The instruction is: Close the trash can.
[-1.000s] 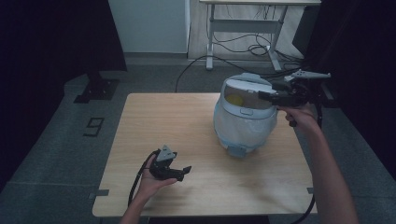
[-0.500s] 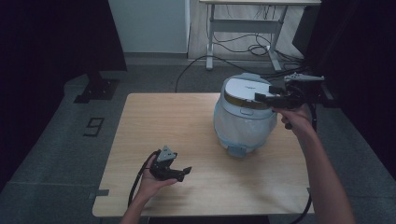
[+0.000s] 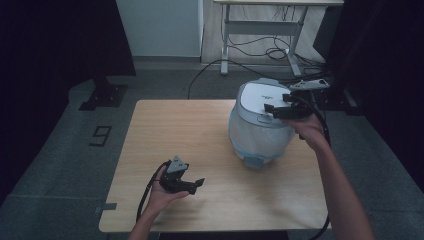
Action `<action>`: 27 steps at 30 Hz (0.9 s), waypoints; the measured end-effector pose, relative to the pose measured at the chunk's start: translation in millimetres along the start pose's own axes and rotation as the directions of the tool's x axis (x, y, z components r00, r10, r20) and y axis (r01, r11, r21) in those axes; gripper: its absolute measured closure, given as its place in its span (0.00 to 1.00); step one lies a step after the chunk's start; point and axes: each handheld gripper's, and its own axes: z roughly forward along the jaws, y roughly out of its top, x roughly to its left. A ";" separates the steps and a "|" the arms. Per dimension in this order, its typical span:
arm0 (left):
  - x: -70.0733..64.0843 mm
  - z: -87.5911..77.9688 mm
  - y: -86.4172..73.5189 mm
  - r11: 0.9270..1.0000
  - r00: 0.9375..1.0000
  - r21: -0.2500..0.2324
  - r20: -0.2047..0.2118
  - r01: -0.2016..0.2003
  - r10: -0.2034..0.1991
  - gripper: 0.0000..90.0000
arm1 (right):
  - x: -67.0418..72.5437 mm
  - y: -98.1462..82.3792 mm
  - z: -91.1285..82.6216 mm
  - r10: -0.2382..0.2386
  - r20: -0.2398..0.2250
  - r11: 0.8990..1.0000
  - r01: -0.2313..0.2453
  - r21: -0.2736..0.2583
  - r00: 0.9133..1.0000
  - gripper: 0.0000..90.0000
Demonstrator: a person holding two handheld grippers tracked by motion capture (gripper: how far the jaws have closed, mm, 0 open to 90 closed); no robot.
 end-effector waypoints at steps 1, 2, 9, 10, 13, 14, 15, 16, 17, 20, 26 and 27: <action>0.1 0.1 -0.1 1.000 1.000 0.000 -0.001 0.000 0.000 0.18 | 0.7 0.1 0.0 -0.001 -0.001 1.000 0.001 0.000 1.000 0.14; 0.2 0.2 -0.1 1.000 1.000 0.001 -0.001 0.001 -0.001 0.18 | 1.1 0.1 0.0 -0.002 0.000 1.000 0.002 -0.001 1.000 0.15; 0.5 -0.2 -0.5 1.000 1.000 0.003 -0.002 0.003 -0.003 0.18 | 2.7 -1.0 -1.7 0.000 0.017 1.000 0.000 0.008 1.000 0.17; 0.4 -0.2 -0.5 1.000 1.000 0.002 0.000 0.004 -0.004 0.18 | 4.2 -1.4 -0.6 -0.025 0.035 0.999 0.024 0.030 0.999 0.18; 0.1 -0.3 -0.3 1.000 1.000 0.001 0.002 0.004 -0.004 0.18 | 6.0 -1.4 -1.3 -0.020 0.039 0.999 0.019 0.027 0.999 0.18; 0.1 -0.3 -0.3 1.000 1.000 0.001 0.002 0.004 -0.004 0.18 | 6.1 -1.6 -1.3 -0.018 0.040 1.000 0.017 0.026 0.999 0.18; 0.1 -0.4 -0.3 1.000 1.000 0.002 0.001 0.003 -0.003 0.18 | 6.2 -1.7 -1.4 -0.018 0.040 1.000 0.017 0.025 0.999 0.18; 0.3 -0.4 -0.4 1.000 1.000 0.001 0.001 0.003 -0.003 0.18 | 6.4 -2.0 -1.4 -0.017 0.043 1.000 0.016 0.021 0.999 0.18; 0.6 -0.7 -0.3 1.000 1.000 0.001 0.000 0.005 -0.005 0.18 | 6.5 -2.2 -1.5 -0.016 0.044 1.000 0.015 0.020 0.999 0.18; 1.6 -1.6 -0.3 1.000 1.000 -0.003 0.001 0.009 -0.009 0.18 | 7.1 -2.4 -1.9 -0.015 0.048 1.000 0.014 0.017 0.999 0.18; 4.5 -2.8 -0.8 1.000 1.000 -0.006 -0.005 0.014 -0.014 0.18 | 6.7 -1.6 -9.3 -0.033 0.042 0.999 0.033 -0.002 0.999 0.18; 4.9 -2.9 -0.9 1.000 1.000 -0.006 -0.004 0.016 -0.016 0.18 | 6.9 -1.9 -12.3 -0.028 0.035 0.999 0.028 -0.019 0.999 0.18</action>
